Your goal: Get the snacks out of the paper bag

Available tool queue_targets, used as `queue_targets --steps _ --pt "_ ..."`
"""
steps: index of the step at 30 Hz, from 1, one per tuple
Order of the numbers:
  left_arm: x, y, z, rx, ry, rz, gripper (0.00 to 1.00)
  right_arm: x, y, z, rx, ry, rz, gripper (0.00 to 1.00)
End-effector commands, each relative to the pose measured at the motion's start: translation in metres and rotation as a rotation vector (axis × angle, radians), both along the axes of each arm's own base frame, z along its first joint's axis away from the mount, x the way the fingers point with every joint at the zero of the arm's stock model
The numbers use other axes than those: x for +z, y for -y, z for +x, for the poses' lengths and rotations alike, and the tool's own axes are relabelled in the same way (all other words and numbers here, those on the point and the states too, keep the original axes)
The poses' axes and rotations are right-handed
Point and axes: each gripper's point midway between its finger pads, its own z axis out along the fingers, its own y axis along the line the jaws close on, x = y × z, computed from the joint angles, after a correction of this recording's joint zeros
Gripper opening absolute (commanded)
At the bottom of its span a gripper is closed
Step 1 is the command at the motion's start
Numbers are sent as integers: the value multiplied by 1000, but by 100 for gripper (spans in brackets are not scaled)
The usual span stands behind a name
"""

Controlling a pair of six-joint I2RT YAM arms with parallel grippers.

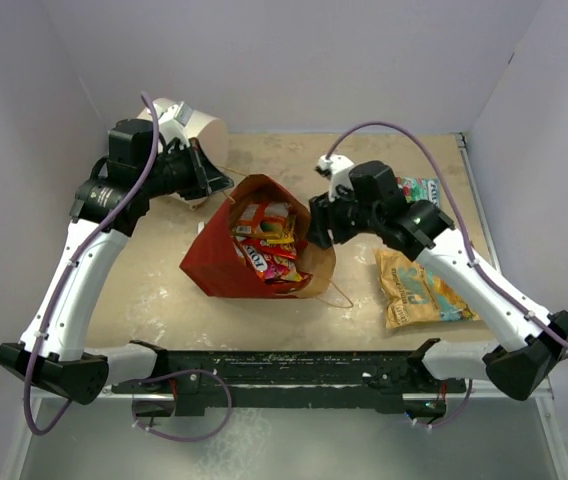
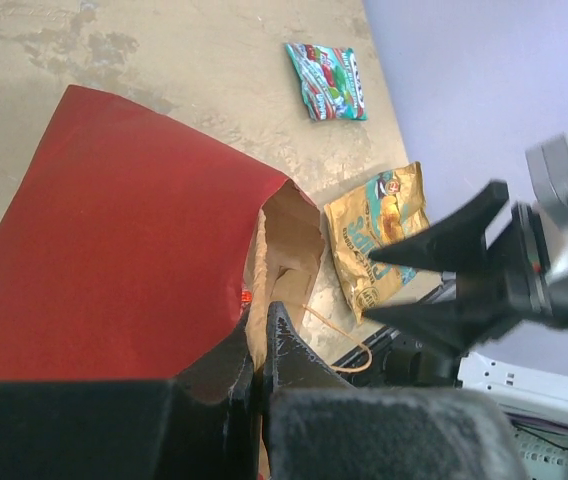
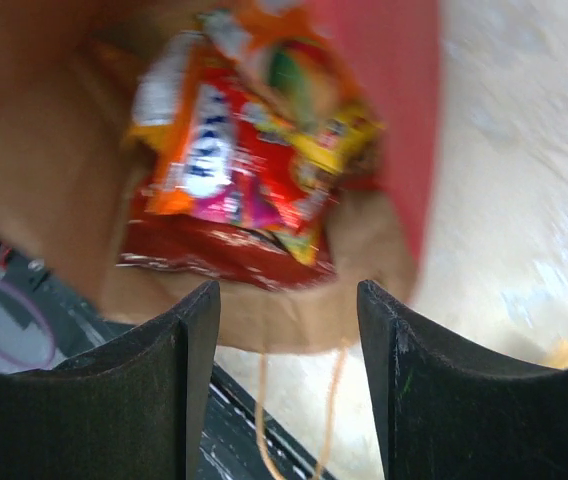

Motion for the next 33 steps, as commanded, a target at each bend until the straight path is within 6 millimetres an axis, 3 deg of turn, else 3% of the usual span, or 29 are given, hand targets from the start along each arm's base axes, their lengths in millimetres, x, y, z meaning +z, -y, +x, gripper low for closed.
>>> queue_targets --steps 1,5,8,12,20,25,33 --pt "23 -5 2 15 77 -35 0 49 -60 -21 258 251 128 60" --pt "24 -15 3 37 81 -20 0 62 -95 -36 423 451 151 58" --pt "23 -22 3 52 79 -7 0 54 -108 -36 549 596 117 56" --pt "24 -25 3 50 74 -7 0 49 -111 -10 519 701 17 54" --pt "23 -28 3 53 72 7 0 -1 -139 14 684 661 -150 50" --pt "25 -28 4 54 76 4 0 -32 -139 41 638 635 -268 51" --pt "25 -29 3 54 82 18 0 -54 -136 67 604 603 -299 52"
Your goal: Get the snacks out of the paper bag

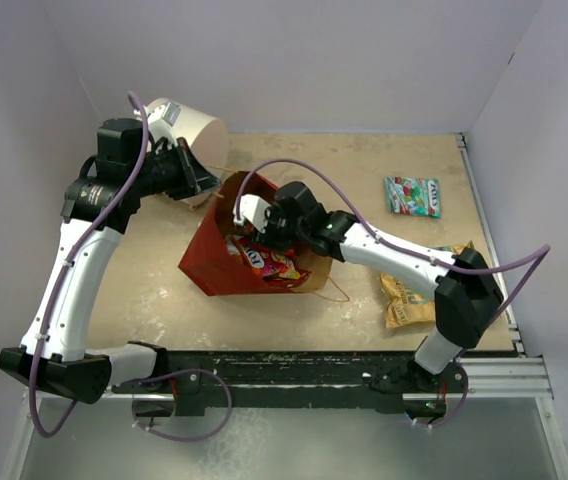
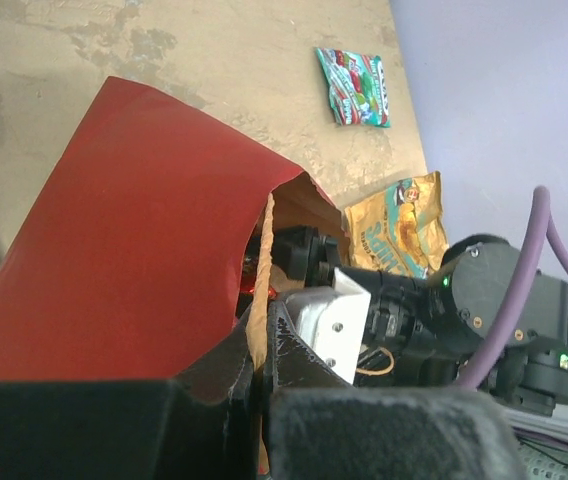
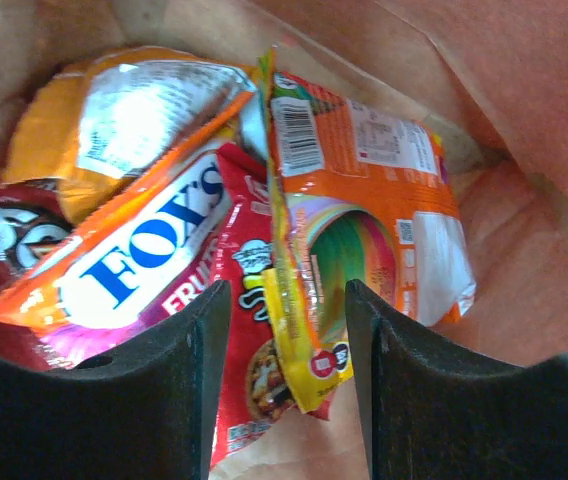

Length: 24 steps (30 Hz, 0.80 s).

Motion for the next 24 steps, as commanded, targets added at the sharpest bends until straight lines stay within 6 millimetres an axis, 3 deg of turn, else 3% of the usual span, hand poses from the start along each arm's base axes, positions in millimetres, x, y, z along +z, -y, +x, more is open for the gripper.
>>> queue_targets --steps 1,7,13,19,22,24 --pt "29 -6 -1 1 113 7 0 26 -8 24 -12 87 39 52" --pt "29 -7 0 -5 117 21 0 21 -14 40 -24 97 39 53" --pt "30 -7 2 -9 121 31 0 9 -29 40 34 69 44 55" --pt "26 -7 -1 -12 108 34 0 6 -25 65 -69 117 7 52" --pt "24 -8 -2 -9 103 33 0 12 -25 66 -64 138 15 39" --pt "24 -8 -3 -9 101 30 0 19 -25 65 -64 149 31 23"
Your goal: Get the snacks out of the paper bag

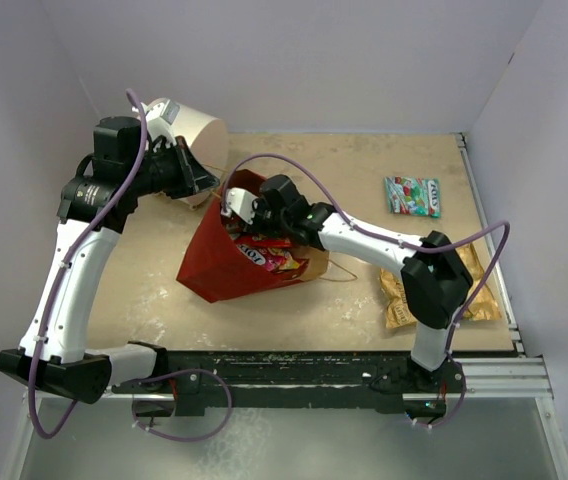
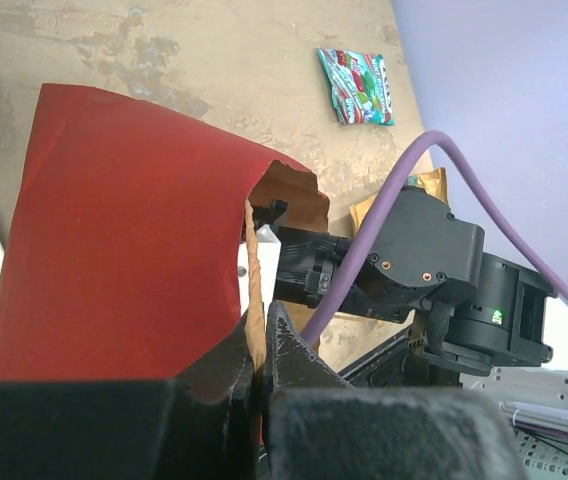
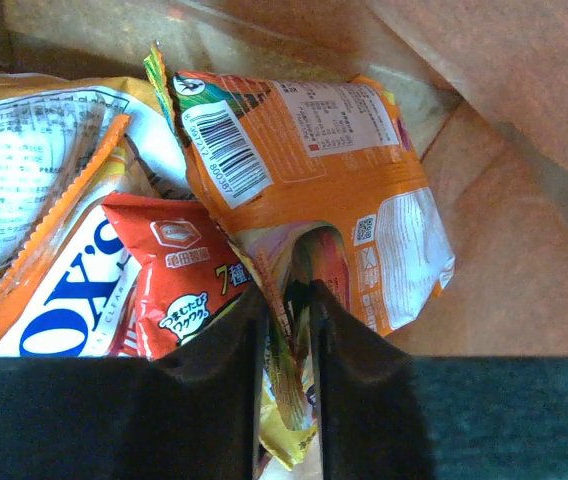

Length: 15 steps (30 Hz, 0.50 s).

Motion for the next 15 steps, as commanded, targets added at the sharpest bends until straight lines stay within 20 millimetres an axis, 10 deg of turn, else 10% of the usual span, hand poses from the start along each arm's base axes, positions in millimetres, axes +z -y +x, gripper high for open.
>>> queue_targets --steps 1,15 --pt "19 -5 -1 7 75 -3 0 48 -4 16 -33 115 83 18" --pt "22 -6 -5 16 80 -12 0 102 4 -13 -14 86 217 0"
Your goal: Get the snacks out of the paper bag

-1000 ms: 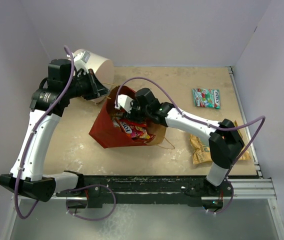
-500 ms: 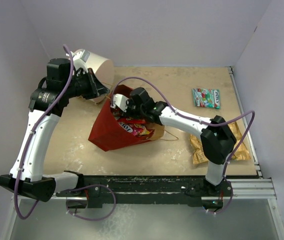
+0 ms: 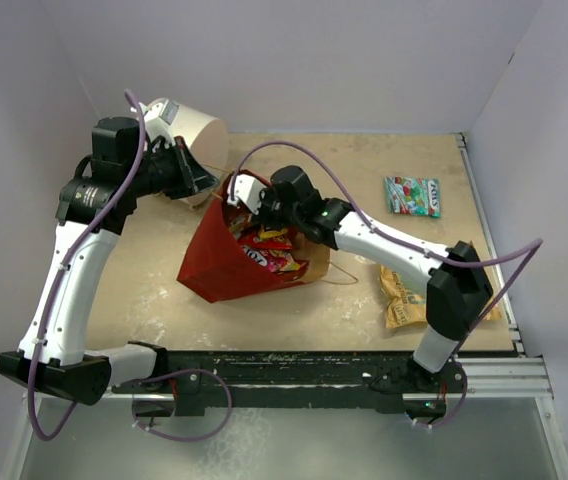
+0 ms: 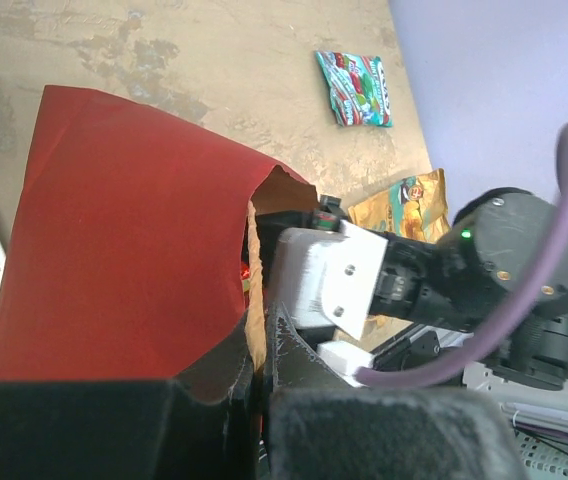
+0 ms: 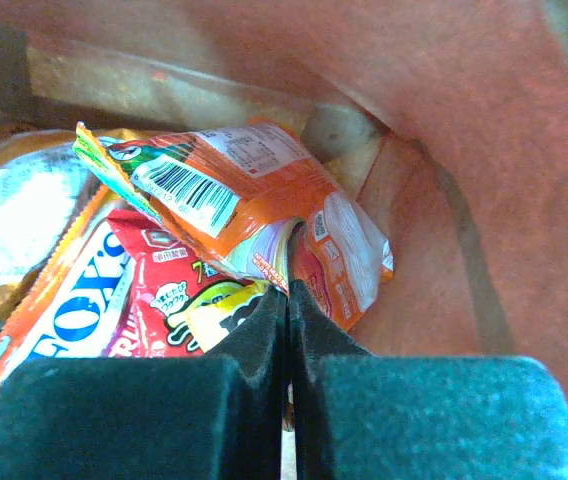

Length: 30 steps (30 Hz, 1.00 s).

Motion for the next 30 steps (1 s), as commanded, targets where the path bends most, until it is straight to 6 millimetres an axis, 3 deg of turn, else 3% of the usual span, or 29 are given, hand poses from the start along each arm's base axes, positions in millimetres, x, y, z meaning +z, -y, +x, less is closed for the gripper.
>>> queue_targets --steps 1,7,14,26,30 --pt "20 -5 -3 14 73 -13 0 57 -2 -12 22 32 150 0" --pt "19 -6 -7 16 72 -17 0 80 4 -36 3 -66 252 0" --pt "14 -7 -7 26 63 -11 0 110 29 -63 -87 -184 335 0" --pt "11 -7 -7 18 52 -6 0 175 113 -84 -435 -184 472 0" --pt "10 -7 -7 18 53 -1 0 196 132 -90 -521 -190 554 0"
